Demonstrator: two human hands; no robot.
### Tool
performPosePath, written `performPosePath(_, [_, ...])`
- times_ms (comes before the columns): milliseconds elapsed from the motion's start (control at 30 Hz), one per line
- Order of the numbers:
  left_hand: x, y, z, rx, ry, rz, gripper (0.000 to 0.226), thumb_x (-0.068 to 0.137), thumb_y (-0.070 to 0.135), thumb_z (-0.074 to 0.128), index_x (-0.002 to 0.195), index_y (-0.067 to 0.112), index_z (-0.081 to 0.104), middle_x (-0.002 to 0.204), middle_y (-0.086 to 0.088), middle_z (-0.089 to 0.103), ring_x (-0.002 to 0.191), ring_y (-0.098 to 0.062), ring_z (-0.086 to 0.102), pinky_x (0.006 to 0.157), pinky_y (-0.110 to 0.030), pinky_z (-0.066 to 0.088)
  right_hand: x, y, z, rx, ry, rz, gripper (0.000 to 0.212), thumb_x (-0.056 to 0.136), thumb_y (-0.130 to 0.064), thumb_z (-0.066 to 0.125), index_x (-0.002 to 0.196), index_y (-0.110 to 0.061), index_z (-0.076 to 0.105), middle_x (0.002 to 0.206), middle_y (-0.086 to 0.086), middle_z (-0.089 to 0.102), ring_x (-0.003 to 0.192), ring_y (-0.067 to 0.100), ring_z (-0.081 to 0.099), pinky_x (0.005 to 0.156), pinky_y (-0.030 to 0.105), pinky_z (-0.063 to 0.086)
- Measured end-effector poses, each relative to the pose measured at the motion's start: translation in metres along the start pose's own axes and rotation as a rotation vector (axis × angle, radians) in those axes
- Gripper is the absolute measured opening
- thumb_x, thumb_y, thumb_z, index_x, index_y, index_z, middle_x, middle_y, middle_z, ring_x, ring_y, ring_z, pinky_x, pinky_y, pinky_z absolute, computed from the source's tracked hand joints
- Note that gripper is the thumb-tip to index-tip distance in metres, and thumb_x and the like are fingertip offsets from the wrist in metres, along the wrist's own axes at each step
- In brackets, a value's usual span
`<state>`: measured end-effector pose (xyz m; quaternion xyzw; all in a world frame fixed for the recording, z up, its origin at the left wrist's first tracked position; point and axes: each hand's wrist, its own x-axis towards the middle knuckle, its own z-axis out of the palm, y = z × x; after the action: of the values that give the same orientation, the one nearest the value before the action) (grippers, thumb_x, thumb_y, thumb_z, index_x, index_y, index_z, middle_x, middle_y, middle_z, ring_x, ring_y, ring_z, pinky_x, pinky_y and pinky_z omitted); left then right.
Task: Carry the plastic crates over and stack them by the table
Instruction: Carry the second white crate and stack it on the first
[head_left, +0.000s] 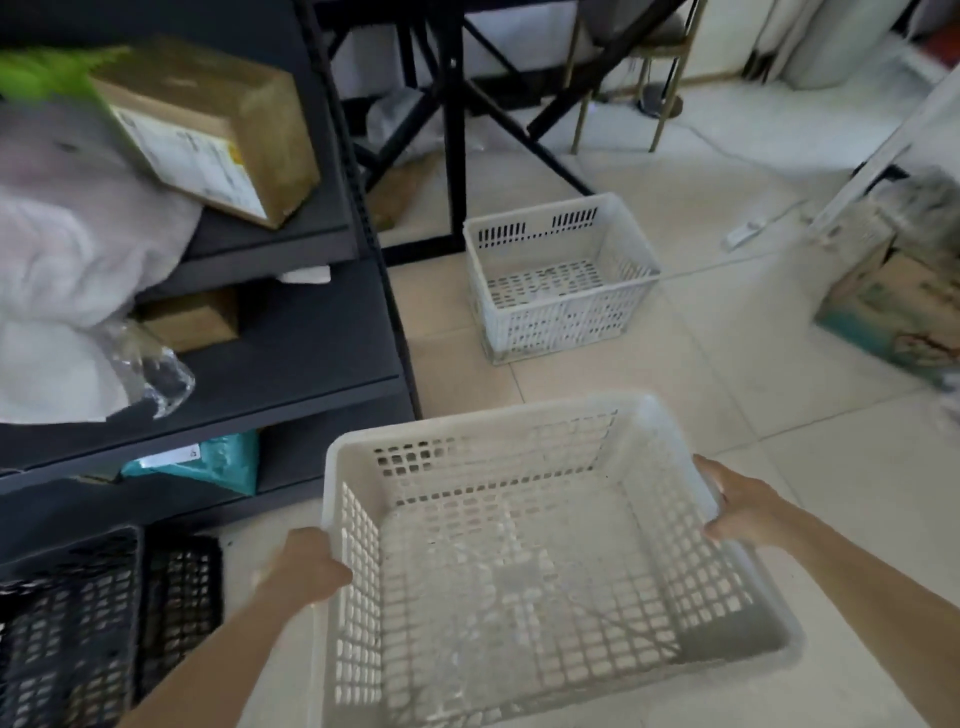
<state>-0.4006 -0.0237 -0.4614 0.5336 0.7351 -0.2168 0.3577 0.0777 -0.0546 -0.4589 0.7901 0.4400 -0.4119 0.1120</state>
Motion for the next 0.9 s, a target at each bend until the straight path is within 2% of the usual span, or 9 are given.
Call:
performPosePath(100, [-0.012, 0.062, -0.021, 0.003, 0.039, 0.053, 0.028, 0.081, 0.031, 0.062, 0.100, 0.009, 0.059, 0.101, -0.005, 0.055, 0.092, -0.019, 0.056, 0.071, -0.026, 0.044, 0.002, 0.018, -0.063, 0.036, 0.056, 0.031, 0.096, 0.079, -0.001, 0.065, 0.152, -0.035, 0.012, 0.154, 0.003, 0.032, 0.055, 0.006, 0.047, 0.043, 0.020, 0.042])
performPosePath(167, [-0.014, 0.102, -0.042, 0.030, 0.062, 0.063, 0.021, 0.080, 0.032, 0.057, 0.089, 0.013, 0.061, 0.094, -0.003, 0.059, 0.086, -0.020, 0.060, 0.075, -0.030, 0.050, 0.007, 0.022, -0.107, 0.064, 0.087, 0.016, 0.095, 0.078, -0.002, 0.068, 0.152, -0.030, 0.015, 0.155, 0.005, 0.030, 0.078, 0.013, 0.058, 0.057, 0.023, 0.050])
performPosePath(233, [-0.011, 0.137, -0.066, 0.023, 0.084, 0.064, 0.018, 0.078, 0.030, 0.055, 0.068, 0.016, 0.051, 0.074, 0.001, 0.054, 0.064, -0.015, 0.054, 0.061, -0.029, 0.047, 0.014, 0.022, -0.150, 0.051, 0.119, 0.022, 0.095, 0.076, -0.001, 0.070, 0.152, -0.026, 0.018, 0.155, 0.009, 0.031, 0.116, 0.030, 0.055, 0.083, 0.034, 0.054])
performPosePath(333, [0.003, 0.191, -0.105, -0.036, 0.105, 0.097, 0.031, 0.078, 0.026, 0.056, 0.057, 0.015, 0.036, 0.060, 0.001, 0.040, 0.052, -0.015, 0.041, 0.054, -0.026, 0.034, 0.033, 0.013, -0.210, 0.071, 0.148, 0.038, 0.093, 0.077, 0.002, 0.069, 0.151, -0.025, 0.020, 0.153, 0.014, 0.032, 0.124, 0.036, 0.049, 0.087, 0.040, 0.052])
performPosePath(567, [0.078, 0.300, -0.214, -0.014, 0.075, 0.169, 0.023, 0.089, 0.031, 0.052, 0.082, 0.010, 0.056, 0.077, -0.002, 0.056, 0.075, -0.021, 0.058, 0.061, -0.028, 0.045, 0.113, -0.031, -0.342, 0.099, 0.101, 0.057, 0.094, 0.079, 0.007, 0.067, 0.151, -0.021, 0.016, 0.129, 0.018, 0.049, 0.082, 0.030, 0.058, 0.068, 0.038, 0.047])
performPosePath(700, [0.122, 0.351, -0.263, -0.011, 0.083, 0.154, 0.030, 0.092, 0.020, 0.047, 0.106, -0.001, 0.063, 0.108, -0.015, 0.066, 0.099, -0.030, 0.064, 0.082, -0.037, 0.054, 0.171, -0.062, -0.407, 0.096, 0.139, 0.073, 0.095, 0.079, 0.003, 0.070, 0.152, -0.022, 0.014, 0.110, 0.018, 0.057, 0.066, 0.029, 0.057, 0.055, 0.034, 0.043])
performPosePath(767, [0.145, 0.371, -0.281, -0.001, 0.071, 0.175, 0.030, 0.093, 0.014, 0.043, 0.104, -0.005, 0.063, 0.113, -0.019, 0.065, 0.104, -0.033, 0.063, 0.085, -0.037, 0.052, 0.203, -0.075, -0.429, 0.074, 0.127, 0.076, 0.099, 0.078, -0.002, 0.073, 0.152, -0.023, 0.011, 0.129, 0.023, 0.053, 0.079, 0.035, 0.061, 0.062, 0.036, 0.049])
performPosePath(833, [0.169, 0.391, -0.296, 0.023, 0.075, 0.177, 0.026, 0.094, 0.012, 0.042, 0.101, -0.003, 0.062, 0.115, -0.020, 0.065, 0.105, -0.032, 0.062, 0.085, -0.036, 0.051, 0.242, -0.088, -0.453, 0.058, 0.122, 0.087, 0.100, 0.076, -0.006, 0.076, 0.152, -0.020, 0.012, 0.145, 0.021, 0.039, 0.109, 0.042, 0.056, 0.079, 0.044, 0.052])
performPosePath(900, [0.197, 0.410, -0.309, 0.024, 0.102, 0.152, 0.030, 0.095, 0.015, 0.043, 0.110, -0.003, 0.061, 0.118, -0.018, 0.063, 0.107, -0.032, 0.061, 0.087, -0.037, 0.051, 0.284, -0.101, -0.471, 0.005, 0.110, 0.076, 0.094, 0.075, -0.012, 0.078, 0.149, -0.013, 0.021, 0.146, 0.020, 0.038, 0.120, 0.042, 0.049, 0.088, 0.047, 0.051])
